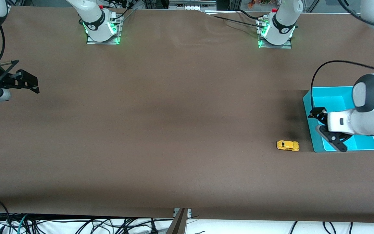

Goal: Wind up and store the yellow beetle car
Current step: 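Move the left gripper down to the car beside the cyan bin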

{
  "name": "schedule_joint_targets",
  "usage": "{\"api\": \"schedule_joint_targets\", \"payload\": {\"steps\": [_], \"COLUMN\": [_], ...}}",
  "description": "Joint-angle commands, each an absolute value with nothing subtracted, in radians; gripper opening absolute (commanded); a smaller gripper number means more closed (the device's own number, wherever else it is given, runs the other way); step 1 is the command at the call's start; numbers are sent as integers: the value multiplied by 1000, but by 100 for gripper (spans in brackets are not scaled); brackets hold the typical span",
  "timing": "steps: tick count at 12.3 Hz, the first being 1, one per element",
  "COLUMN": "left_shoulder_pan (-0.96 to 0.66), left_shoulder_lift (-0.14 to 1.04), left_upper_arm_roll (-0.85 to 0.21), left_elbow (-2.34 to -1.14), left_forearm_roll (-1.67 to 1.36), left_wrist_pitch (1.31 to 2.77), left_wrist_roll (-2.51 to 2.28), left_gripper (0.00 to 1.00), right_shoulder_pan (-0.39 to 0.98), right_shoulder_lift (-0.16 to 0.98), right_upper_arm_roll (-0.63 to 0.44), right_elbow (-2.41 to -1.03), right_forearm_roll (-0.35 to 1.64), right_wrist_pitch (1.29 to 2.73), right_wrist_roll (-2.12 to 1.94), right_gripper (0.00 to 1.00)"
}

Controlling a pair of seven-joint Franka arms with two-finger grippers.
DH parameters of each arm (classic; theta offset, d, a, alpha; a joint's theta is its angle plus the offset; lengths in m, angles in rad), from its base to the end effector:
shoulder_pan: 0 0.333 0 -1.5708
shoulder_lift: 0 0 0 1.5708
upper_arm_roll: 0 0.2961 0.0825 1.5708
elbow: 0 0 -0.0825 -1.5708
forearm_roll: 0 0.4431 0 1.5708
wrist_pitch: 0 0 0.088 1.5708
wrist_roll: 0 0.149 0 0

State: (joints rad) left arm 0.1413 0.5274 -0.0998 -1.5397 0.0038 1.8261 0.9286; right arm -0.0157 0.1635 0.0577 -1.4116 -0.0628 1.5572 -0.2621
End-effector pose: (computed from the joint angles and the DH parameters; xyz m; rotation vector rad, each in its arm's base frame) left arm 0.6985 0.0345 0.2448 2.6909 -1.2685 -0.2818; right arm 0.6582 0.0158 0.5421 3.0548 0.4666 -0.0362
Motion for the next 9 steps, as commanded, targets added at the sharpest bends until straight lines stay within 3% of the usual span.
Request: {"api": "schedule_joint_targets", "payload": {"steps": [1, 4, 9], "left_shoulder_pan": [126, 109, 72], "left_shoulder_lift": [632, 718, 768], "left_upper_arm_roll": [-104, -104, -103], "left_elbow": [-1508, -1514, -1526], "left_forearm_roll": [3, 11, 55], "left_wrist_pitch": [1966, 2132, 2187], "left_wrist_roll": [1192, 1371, 1486], "left_gripper": [100, 100, 100], "right_shoulder_pan": [-20, -21, -21], "right_shoulder_lift": [121, 110, 113], "right_upper_arm_roll": [51, 49, 12], "right_elbow": [-1476, -1494, -1496], "right_forearm_roll": [-77, -66, -14], "right_wrist_pitch": [1569, 1530, 1519], "right_wrist_roll": [-226, -28, -31], "right_gripper": [100, 100, 100]}}
